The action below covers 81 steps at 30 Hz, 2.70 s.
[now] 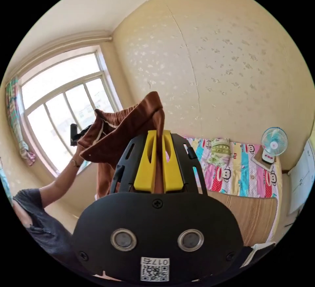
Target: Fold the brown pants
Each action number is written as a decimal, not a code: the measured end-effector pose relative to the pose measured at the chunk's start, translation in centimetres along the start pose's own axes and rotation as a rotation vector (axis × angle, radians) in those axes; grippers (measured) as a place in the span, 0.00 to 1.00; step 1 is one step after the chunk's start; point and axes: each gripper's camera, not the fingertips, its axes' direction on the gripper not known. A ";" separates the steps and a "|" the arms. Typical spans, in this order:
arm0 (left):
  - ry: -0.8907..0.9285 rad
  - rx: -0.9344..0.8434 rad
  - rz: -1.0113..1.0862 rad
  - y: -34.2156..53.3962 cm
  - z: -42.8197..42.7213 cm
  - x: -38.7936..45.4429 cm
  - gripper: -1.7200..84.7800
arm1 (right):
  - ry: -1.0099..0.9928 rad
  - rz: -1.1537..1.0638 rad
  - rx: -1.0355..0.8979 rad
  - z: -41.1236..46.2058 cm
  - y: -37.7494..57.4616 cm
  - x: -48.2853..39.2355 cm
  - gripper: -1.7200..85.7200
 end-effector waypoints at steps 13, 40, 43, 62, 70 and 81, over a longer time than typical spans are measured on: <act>-0.567 -0.846 -0.315 27.0 9.3 -31.9 0.09 | -0.024 0.715 -0.888 22.0 36.2 20.9 0.03; -0.680 -0.735 -1.160 39.5 3.6 -39.6 0.01 | 0.290 0.323 -1.343 31.4 35.5 33.0 0.03; -0.759 -0.773 -1.087 38.7 4.5 -37.7 0.01 | 0.207 0.238 -1.325 29.1 35.7 32.3 0.03; -0.669 -0.879 -1.160 37.1 2.3 -24.5 0.03 | -0.212 0.701 -1.144 13.2 34.2 57.1 0.15; -0.348 -1.224 -0.665 33.8 9.6 -19.7 0.06 | -0.378 0.805 -1.025 7.9 38.0 59.5 0.12; -0.177 -1.275 -0.561 34.3 10.5 -18.0 0.11 | -0.675 0.823 -0.857 4.3 38.9 57.7 0.06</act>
